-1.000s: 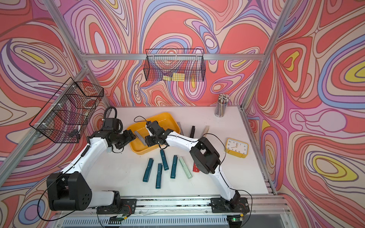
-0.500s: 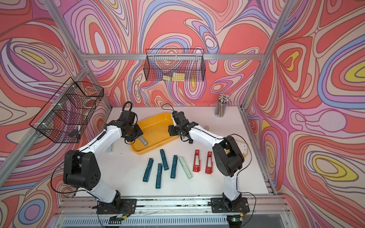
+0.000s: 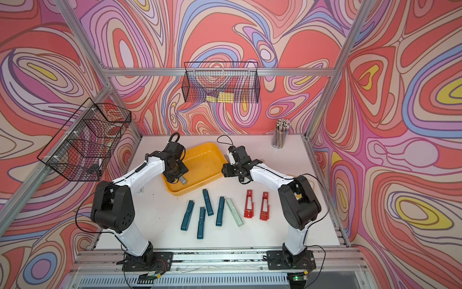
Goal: Put the pruning pliers into the storage box
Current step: Adjust the pruning pliers in the storage box.
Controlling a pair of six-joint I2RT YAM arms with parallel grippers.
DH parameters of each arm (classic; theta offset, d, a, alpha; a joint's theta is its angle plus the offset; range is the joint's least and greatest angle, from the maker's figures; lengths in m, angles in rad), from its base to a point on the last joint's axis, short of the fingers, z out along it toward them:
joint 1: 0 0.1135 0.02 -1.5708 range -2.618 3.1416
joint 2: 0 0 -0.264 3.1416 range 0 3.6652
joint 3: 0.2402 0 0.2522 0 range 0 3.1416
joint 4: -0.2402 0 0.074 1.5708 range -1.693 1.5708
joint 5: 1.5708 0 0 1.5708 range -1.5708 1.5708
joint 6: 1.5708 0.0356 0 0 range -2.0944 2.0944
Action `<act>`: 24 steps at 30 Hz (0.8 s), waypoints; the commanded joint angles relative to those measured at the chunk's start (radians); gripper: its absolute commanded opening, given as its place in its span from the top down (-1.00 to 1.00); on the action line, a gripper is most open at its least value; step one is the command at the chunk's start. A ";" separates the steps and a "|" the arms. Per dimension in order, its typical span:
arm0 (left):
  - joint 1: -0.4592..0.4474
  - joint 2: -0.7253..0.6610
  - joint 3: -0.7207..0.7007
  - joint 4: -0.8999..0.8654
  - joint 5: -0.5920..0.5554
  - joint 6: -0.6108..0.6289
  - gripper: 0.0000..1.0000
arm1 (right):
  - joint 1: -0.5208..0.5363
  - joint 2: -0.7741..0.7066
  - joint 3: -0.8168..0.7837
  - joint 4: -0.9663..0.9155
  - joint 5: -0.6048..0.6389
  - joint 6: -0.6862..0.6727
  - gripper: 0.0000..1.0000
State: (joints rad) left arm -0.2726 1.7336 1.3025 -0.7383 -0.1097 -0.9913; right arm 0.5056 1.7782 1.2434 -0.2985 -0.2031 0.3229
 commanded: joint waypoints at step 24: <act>-0.004 0.169 0.002 0.083 0.006 -0.030 0.06 | -0.042 -0.069 -0.050 0.038 -0.079 -0.025 -0.22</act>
State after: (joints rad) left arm -0.2741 1.8877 1.2808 -0.6464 -0.0944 -1.0069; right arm 0.4702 1.7180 1.1851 -0.2600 -0.2672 0.3080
